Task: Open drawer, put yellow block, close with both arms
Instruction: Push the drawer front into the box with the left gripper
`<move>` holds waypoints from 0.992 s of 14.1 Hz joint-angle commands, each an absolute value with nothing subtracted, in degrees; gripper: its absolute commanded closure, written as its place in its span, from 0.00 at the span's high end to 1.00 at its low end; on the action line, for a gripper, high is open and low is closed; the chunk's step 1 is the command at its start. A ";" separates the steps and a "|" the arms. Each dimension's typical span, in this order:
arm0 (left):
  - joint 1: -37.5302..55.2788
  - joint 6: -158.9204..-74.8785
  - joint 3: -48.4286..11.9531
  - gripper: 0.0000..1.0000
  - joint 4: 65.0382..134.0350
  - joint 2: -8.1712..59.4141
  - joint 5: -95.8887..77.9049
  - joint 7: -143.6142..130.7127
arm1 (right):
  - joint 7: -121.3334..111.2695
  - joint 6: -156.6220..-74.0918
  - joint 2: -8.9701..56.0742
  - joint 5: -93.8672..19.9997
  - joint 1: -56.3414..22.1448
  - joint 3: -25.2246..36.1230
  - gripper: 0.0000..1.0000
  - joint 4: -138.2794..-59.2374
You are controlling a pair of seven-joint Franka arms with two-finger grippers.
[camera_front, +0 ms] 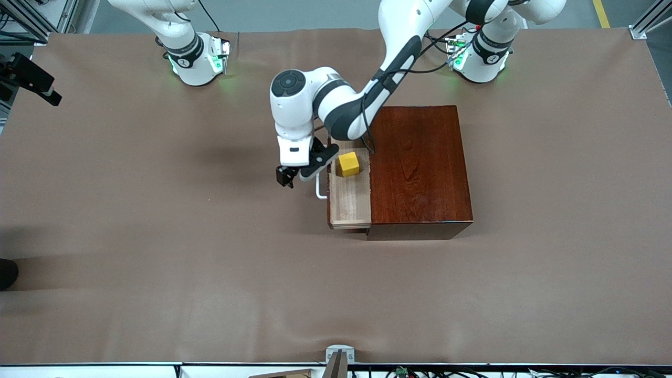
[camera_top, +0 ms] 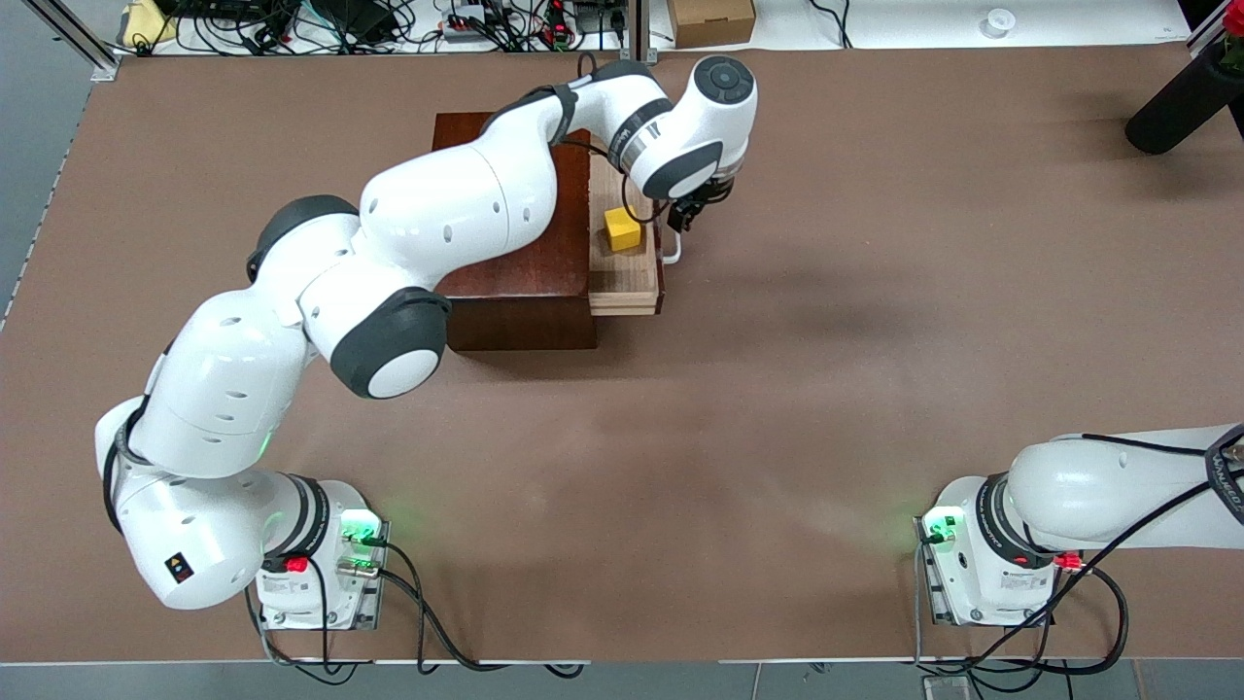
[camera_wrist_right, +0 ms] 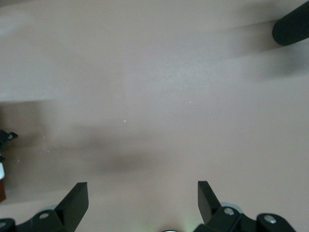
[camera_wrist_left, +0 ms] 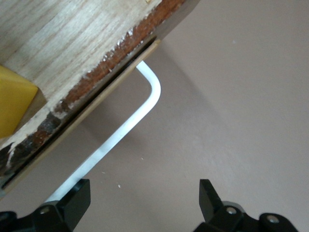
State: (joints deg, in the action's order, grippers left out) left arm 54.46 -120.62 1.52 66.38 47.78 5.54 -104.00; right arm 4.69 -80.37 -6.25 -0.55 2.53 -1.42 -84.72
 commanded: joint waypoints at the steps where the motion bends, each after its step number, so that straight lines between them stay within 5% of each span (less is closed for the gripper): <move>1: 51.95 -114.88 2.11 1.00 66.27 47.29 6.86 -103.98 | 1.15 -79.19 -5.36 0.62 3.52 -2.20 1.00 -83.06; 14: 47.64 -105.38 2.02 1.00 66.62 46.14 6.86 -103.54 | -1.14 -77.70 -5.27 0.53 3.60 -2.20 1.00 -84.02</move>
